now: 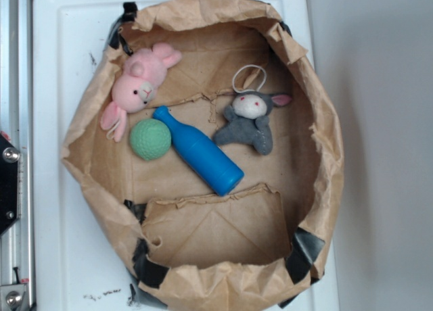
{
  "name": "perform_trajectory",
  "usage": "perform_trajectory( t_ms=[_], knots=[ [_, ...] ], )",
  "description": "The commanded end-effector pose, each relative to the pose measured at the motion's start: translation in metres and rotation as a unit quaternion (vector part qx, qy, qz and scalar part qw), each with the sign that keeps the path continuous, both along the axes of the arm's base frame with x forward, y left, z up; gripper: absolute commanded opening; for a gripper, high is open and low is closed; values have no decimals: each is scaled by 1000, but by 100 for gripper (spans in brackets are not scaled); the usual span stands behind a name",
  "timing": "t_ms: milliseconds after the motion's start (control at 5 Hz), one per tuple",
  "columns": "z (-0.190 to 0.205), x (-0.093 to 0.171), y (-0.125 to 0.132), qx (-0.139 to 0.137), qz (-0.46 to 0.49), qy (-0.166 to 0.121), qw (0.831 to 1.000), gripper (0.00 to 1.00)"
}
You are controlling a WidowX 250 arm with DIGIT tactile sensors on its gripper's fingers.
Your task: Grab the pink bunny.
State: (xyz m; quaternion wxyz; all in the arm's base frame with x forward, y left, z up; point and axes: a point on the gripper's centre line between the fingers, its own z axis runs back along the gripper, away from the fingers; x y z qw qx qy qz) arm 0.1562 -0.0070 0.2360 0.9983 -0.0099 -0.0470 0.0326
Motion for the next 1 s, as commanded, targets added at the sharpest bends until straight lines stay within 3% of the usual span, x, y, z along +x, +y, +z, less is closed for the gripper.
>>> perform_trajectory(
  t_ms=[0, 200, 400, 800],
  knots=[
    [4, 66, 41, 19, 29, -16, 999, 100],
    [-11, 87, 70, 9, -20, -49, 999, 100],
    [-33, 100, 89, 4, -28, -37, 999, 100],
    [-33, 100, 89, 4, -28, -37, 999, 100]
  ],
)
